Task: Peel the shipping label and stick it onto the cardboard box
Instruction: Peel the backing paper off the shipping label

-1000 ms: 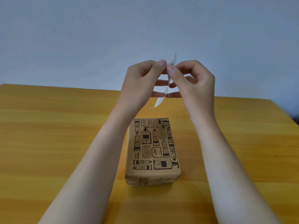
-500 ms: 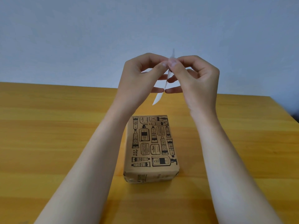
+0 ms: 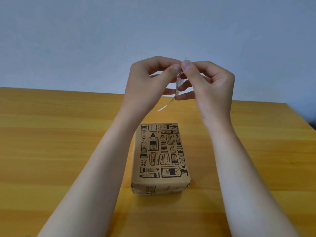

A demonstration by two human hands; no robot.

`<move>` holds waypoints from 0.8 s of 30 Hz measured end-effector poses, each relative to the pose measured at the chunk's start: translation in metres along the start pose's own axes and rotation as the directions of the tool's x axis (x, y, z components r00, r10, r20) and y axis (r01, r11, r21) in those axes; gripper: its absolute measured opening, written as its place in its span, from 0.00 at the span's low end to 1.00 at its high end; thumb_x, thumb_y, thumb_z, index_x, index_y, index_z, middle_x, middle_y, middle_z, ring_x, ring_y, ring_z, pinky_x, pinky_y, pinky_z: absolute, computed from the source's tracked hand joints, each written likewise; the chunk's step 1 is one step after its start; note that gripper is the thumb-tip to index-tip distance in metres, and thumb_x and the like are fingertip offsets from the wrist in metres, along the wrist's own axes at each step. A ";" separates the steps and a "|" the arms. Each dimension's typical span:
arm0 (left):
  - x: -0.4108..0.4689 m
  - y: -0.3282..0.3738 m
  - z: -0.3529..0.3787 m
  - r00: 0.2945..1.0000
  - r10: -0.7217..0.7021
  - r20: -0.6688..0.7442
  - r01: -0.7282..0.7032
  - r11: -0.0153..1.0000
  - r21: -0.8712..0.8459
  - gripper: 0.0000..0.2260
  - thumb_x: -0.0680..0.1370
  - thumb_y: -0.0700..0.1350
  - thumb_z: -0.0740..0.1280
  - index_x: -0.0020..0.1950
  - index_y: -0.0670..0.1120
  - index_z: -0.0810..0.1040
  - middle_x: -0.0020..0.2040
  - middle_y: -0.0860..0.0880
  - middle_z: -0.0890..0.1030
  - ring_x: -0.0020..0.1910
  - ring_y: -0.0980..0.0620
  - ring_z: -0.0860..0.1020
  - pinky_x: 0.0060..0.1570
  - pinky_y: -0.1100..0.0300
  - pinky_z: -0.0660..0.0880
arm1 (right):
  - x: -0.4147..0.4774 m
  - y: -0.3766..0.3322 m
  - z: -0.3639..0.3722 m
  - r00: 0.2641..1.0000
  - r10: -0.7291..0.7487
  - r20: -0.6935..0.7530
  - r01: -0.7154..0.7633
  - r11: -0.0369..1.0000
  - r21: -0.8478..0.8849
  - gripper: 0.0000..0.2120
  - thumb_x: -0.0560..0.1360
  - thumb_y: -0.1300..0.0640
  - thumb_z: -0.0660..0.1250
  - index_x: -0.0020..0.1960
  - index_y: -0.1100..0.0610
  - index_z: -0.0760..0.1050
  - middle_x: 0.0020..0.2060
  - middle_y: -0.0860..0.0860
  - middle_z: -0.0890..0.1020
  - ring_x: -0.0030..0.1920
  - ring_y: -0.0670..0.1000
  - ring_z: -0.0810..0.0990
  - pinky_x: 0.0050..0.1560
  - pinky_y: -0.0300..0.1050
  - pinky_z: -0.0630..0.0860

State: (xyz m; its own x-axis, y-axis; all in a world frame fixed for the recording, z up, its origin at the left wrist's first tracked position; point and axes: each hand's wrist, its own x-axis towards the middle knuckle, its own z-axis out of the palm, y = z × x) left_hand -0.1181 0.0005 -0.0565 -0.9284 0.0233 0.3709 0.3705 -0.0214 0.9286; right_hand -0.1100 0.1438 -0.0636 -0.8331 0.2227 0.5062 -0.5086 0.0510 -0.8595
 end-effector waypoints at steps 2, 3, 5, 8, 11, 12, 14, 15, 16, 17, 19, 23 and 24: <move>0.000 0.000 0.000 1.000 -0.008 0.012 0.008 1.000 -0.019 0.06 0.82 0.40 0.71 0.49 0.44 0.88 0.44 0.47 0.89 0.48 0.49 0.90 0.42 0.54 0.86 | 0.001 0.001 0.000 1.000 -0.001 -0.003 0.001 1.000 0.004 0.05 0.79 0.59 0.73 0.47 0.60 0.85 0.36 0.54 0.86 0.32 0.55 0.84 0.28 0.48 0.82; 0.000 -0.001 0.000 1.000 -0.012 0.020 0.012 1.000 -0.026 0.06 0.82 0.40 0.71 0.49 0.44 0.88 0.45 0.46 0.90 0.48 0.49 0.90 0.43 0.54 0.86 | 0.001 0.002 -0.001 1.000 -0.001 -0.006 0.001 1.000 0.005 0.05 0.79 0.58 0.73 0.47 0.60 0.85 0.37 0.55 0.86 0.32 0.56 0.84 0.28 0.49 0.82; 0.000 -0.002 0.000 0.999 -0.016 0.031 0.017 0.999 -0.034 0.06 0.82 0.40 0.71 0.50 0.43 0.88 0.45 0.45 0.90 0.49 0.49 0.90 0.43 0.54 0.86 | 0.002 0.002 -0.002 1.000 0.003 -0.009 -0.003 1.000 0.007 0.05 0.79 0.59 0.73 0.47 0.60 0.85 0.38 0.56 0.85 0.32 0.56 0.84 0.28 0.49 0.82; 0.001 -0.003 -0.001 0.999 -0.032 0.034 0.033 0.998 -0.050 0.08 0.83 0.40 0.70 0.52 0.40 0.89 0.48 0.42 0.90 0.49 0.48 0.90 0.43 0.53 0.86 | 0.002 0.004 -0.002 1.000 0.007 -0.003 -0.007 1.000 0.011 0.05 0.79 0.59 0.73 0.47 0.60 0.84 0.38 0.59 0.85 0.32 0.56 0.84 0.28 0.50 0.82; 0.002 -0.005 -0.002 0.998 -0.054 0.039 0.056 0.996 -0.062 0.09 0.83 0.40 0.70 0.54 0.38 0.89 0.49 0.41 0.90 0.49 0.47 0.90 0.44 0.52 0.87 | 0.002 0.005 -0.001 1.000 0.007 0.006 -0.008 1.000 0.018 0.05 0.79 0.59 0.73 0.46 0.61 0.84 0.39 0.61 0.84 0.32 0.57 0.84 0.28 0.50 0.82; 0.002 -0.005 -0.003 0.997 -0.062 0.050 0.065 0.995 -0.071 0.09 0.83 0.40 0.70 0.55 0.37 0.89 0.50 0.40 0.90 0.50 0.47 0.90 0.44 0.52 0.87 | 0.002 0.005 -0.001 1.000 0.009 0.008 -0.009 1.000 0.021 0.05 0.79 0.59 0.73 0.46 0.61 0.84 0.39 0.62 0.84 0.32 0.57 0.83 0.28 0.50 0.81; 0.002 -0.006 -0.005 0.994 -0.075 0.077 0.082 0.992 -0.093 0.10 0.84 0.41 0.70 0.58 0.37 0.88 0.53 0.40 0.90 0.51 0.47 0.90 0.45 0.53 0.86 | 0.002 0.006 -0.001 1.000 0.016 0.014 -0.016 0.999 0.030 0.06 0.79 0.59 0.73 0.46 0.62 0.84 0.38 0.62 0.84 0.32 0.57 0.83 0.28 0.50 0.81; 0.003 -0.007 -0.006 0.993 -0.082 0.089 0.091 0.990 -0.105 0.10 0.84 0.41 0.69 0.58 0.37 0.88 0.53 0.40 0.90 0.52 0.46 0.90 0.45 0.53 0.86 | 0.002 0.006 -0.001 1.000 0.020 0.015 -0.021 0.999 0.035 0.06 0.79 0.59 0.73 0.46 0.62 0.84 0.38 0.62 0.84 0.32 0.57 0.83 0.28 0.50 0.81; 0.003 -0.007 -0.007 0.991 -0.090 0.100 0.102 0.988 -0.117 0.11 0.84 0.41 0.69 0.59 0.37 0.88 0.54 0.40 0.90 0.53 0.46 0.90 0.46 0.53 0.86 | 0.002 0.006 -0.001 1.000 0.024 0.014 -0.024 0.999 0.041 0.07 0.79 0.59 0.72 0.46 0.63 0.83 0.38 0.62 0.83 0.32 0.56 0.83 0.28 0.50 0.81; 0.004 -0.008 -0.008 0.989 -0.098 0.111 0.112 0.985 -0.128 0.11 0.84 0.41 0.69 0.60 0.37 0.87 0.55 0.41 0.90 0.53 0.45 0.89 0.46 0.53 0.86 | 0.003 0.007 -0.001 1.000 0.025 0.013 -0.026 0.999 0.046 0.07 0.79 0.59 0.72 0.46 0.63 0.83 0.38 0.62 0.83 0.32 0.56 0.82 0.29 0.50 0.81; 0.004 -0.009 -0.008 0.986 -0.111 0.126 0.129 0.982 -0.140 0.11 0.84 0.41 0.69 0.60 0.37 0.87 0.56 0.40 0.89 0.55 0.44 0.89 0.47 0.52 0.86 | 0.003 0.007 -0.001 1.000 0.022 0.015 -0.022 0.999 0.050 0.07 0.79 0.59 0.72 0.46 0.63 0.83 0.39 0.63 0.83 0.32 0.56 0.82 0.29 0.50 0.81; 0.005 -0.009 -0.008 0.984 -0.120 0.133 0.140 0.978 -0.158 0.10 0.84 0.40 0.69 0.59 0.37 0.87 0.55 0.39 0.89 0.54 0.43 0.89 0.48 0.51 0.86 | 0.003 0.006 -0.001 1.000 0.016 0.026 -0.018 0.998 0.060 0.05 0.79 0.60 0.72 0.48 0.63 0.82 0.39 0.61 0.83 0.32 0.55 0.83 0.29 0.50 0.81; 0.005 -0.009 -0.009 0.983 -0.120 0.135 0.142 0.977 -0.161 0.10 0.84 0.40 0.69 0.59 0.37 0.87 0.55 0.39 0.89 0.54 0.42 0.89 0.48 0.50 0.86 | 0.003 0.006 -0.001 1.000 0.014 0.027 -0.016 0.998 0.063 0.05 0.79 0.61 0.72 0.48 0.64 0.82 0.39 0.61 0.83 0.32 0.55 0.82 0.29 0.50 0.81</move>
State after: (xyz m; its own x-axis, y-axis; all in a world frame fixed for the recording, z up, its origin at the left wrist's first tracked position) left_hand -0.1262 -0.0077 -0.0634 -0.9536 0.1605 0.2545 0.2255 -0.1790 0.9577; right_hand -0.1150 0.1459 -0.0672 -0.8457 0.1974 0.4958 -0.5081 -0.0140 -0.8612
